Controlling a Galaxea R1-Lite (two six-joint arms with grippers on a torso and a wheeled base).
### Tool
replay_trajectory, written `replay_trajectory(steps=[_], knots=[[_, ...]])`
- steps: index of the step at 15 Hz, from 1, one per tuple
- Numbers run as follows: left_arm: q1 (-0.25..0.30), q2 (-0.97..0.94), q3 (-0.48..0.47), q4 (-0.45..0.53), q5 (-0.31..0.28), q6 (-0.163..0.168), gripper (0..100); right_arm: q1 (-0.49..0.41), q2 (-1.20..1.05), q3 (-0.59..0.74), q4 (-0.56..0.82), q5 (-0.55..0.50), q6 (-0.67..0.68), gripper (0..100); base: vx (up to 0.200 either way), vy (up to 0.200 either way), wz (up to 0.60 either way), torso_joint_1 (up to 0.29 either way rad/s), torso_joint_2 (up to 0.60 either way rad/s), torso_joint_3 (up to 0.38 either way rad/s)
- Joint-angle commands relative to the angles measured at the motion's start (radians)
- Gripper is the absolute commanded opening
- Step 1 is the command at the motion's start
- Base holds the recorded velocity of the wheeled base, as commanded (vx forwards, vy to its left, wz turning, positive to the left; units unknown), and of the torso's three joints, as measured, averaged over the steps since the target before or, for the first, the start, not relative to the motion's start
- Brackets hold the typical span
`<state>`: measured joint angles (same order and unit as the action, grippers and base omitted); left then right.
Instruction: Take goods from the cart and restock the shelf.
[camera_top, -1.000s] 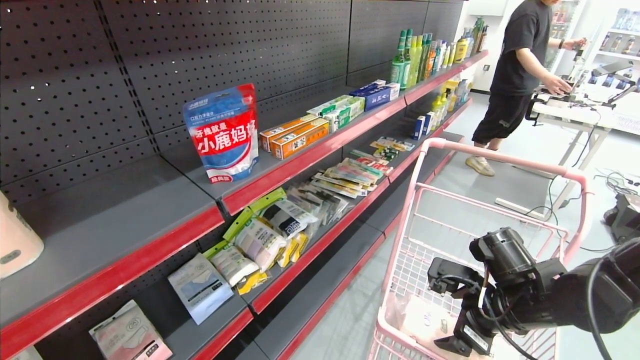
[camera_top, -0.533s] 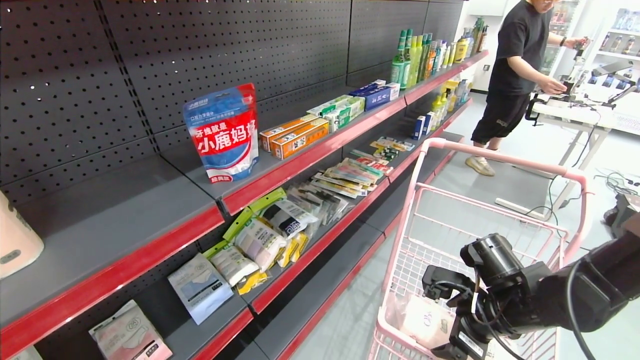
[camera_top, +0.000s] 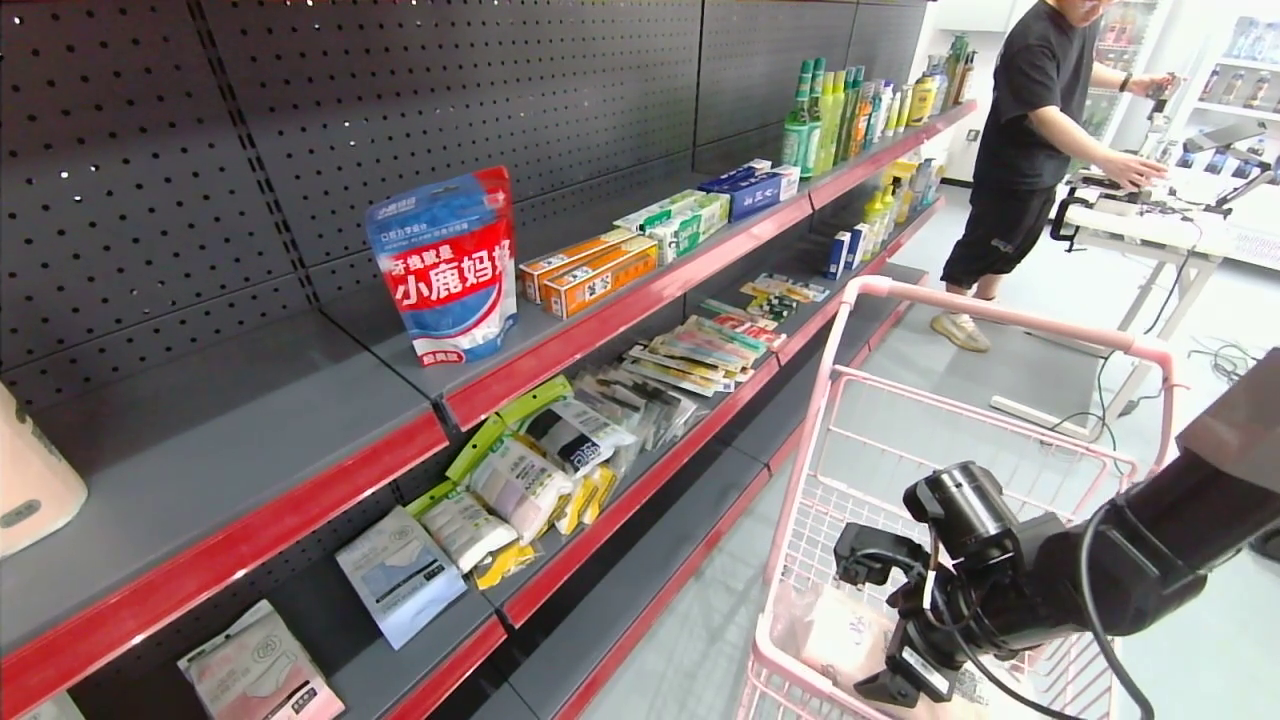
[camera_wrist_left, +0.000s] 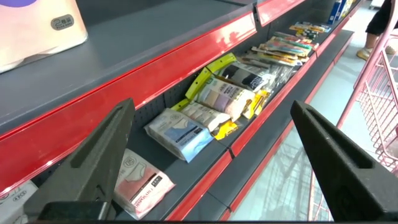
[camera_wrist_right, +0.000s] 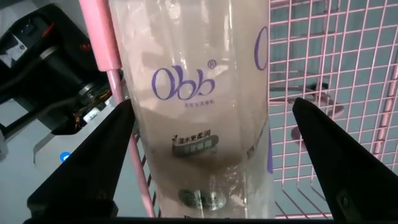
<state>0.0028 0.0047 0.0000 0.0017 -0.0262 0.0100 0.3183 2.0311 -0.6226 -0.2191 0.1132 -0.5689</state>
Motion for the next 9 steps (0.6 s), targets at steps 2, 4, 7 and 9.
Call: replay_trajectory(steps=[2, 4, 7, 9], knots=[[0.000, 0.000, 0.000, 0.000, 0.000, 0.001, 100, -0.027, 0.075, -0.040, 0.000, 0.014, -0.008, 100, 0.000, 0.000, 0.00, 0.000, 0.00, 0.000], [0.000, 0.000, 0.000, 0.000, 0.000, 0.001, 100, -0.038, 0.090, -0.051, 0.000, 0.016, -0.020, 100, 0.000, 0.000, 0.00, 0.000, 0.00, 0.000], [0.000, 0.000, 0.000, 0.000, 0.000, 0.001, 100, -0.071, 0.126, -0.088, -0.002, 0.014, -0.063, 100, 0.000, 0.000, 0.00, 0.000, 0.00, 0.000], [0.000, 0.000, 0.000, 0.000, 0.000, 0.001, 100, -0.082, 0.127, -0.101, -0.002, 0.016, -0.085, 100, 0.000, 0.000, 0.00, 0.000, 0.00, 0.000]])
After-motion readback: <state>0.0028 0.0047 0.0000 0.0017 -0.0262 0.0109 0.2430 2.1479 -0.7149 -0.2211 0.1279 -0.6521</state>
